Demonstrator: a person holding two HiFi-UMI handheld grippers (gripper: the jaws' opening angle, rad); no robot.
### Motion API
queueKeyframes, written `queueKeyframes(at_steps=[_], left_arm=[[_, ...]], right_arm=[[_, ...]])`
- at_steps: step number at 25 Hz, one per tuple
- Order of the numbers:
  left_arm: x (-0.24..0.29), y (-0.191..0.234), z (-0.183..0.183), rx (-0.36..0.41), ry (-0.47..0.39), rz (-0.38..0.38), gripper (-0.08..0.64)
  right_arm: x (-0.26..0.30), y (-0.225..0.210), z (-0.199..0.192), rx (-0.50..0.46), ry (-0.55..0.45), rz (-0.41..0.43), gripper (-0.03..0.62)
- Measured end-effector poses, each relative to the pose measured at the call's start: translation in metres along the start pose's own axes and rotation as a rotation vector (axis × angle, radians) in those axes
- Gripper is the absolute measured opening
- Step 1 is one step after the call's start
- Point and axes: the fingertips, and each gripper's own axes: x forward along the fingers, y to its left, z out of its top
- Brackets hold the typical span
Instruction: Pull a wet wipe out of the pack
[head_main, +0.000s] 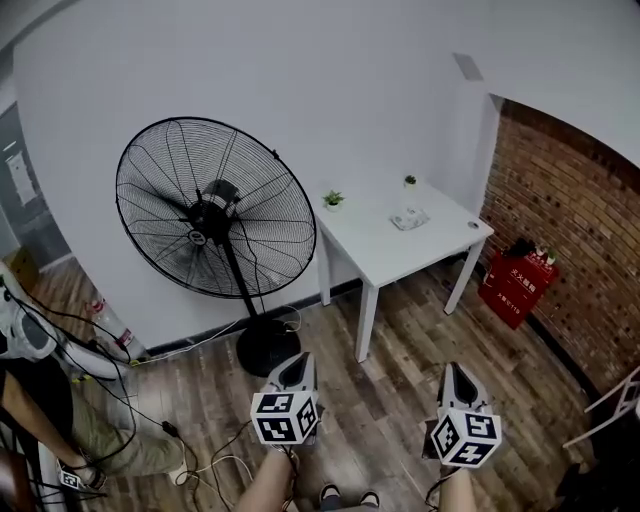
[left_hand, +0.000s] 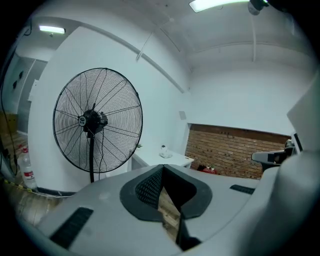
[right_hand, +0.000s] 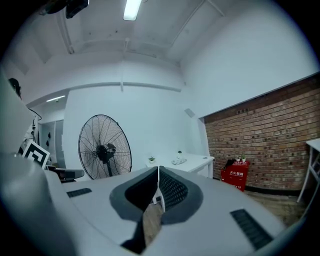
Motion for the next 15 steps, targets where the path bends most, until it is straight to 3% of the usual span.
queueKeyframes(at_steps=[15], left_arm=[[0.013,0.012,0.002,0.014,-0.001,-0.017,0.002]], right_arm=[[0.009,0.005,0.002,0.005,-0.021,-0.028,0.084]])
